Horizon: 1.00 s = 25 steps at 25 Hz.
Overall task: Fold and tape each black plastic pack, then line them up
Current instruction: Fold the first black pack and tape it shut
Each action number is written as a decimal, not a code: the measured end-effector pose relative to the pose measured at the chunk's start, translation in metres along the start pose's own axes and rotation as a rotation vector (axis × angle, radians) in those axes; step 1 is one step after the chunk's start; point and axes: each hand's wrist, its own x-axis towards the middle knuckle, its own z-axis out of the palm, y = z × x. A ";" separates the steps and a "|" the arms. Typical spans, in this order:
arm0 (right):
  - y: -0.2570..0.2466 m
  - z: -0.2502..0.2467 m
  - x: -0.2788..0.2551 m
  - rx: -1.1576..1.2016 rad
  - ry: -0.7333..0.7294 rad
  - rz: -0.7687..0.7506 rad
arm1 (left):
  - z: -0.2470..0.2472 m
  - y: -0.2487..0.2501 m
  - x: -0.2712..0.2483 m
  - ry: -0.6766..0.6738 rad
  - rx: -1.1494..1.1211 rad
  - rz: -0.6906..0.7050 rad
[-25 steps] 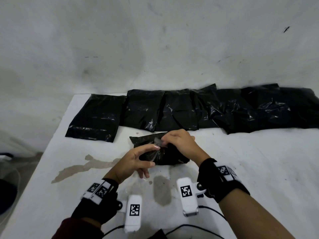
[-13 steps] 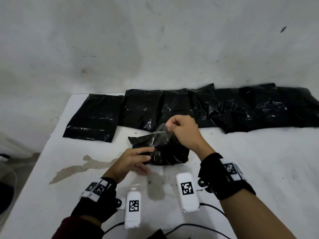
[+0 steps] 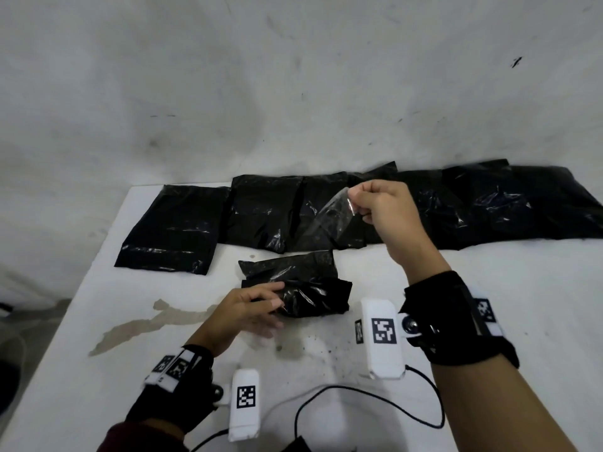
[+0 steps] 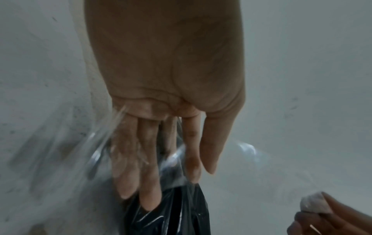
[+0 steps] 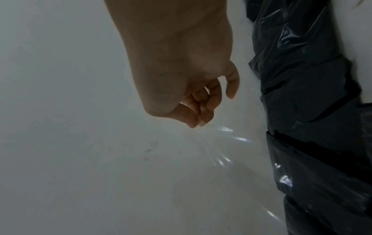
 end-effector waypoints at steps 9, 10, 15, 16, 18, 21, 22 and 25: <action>0.042 -0.017 -0.034 0.305 0.036 0.320 | -0.006 0.020 -0.016 0.074 0.138 0.044; 0.049 -0.015 -0.040 0.331 0.028 0.365 | -0.011 0.023 -0.021 0.073 0.185 0.031; 0.082 0.001 -0.076 0.495 -0.135 0.623 | -0.044 0.027 -0.038 -0.077 0.388 -0.152; 0.090 0.005 -0.080 0.507 -0.159 0.638 | -0.047 0.026 -0.038 -0.103 0.409 -0.175; 0.103 0.011 -0.082 0.478 -0.142 0.589 | -0.047 0.021 -0.036 -0.111 0.457 -0.170; 0.113 0.015 -0.076 0.401 -0.084 0.429 | -0.044 0.017 -0.034 -0.053 0.458 -0.078; 0.114 0.016 -0.073 0.410 -0.073 0.401 | -0.045 0.016 -0.033 -0.038 0.447 -0.048; 0.115 0.019 -0.068 0.478 -0.062 0.380 | -0.048 0.018 -0.034 -0.052 0.412 0.016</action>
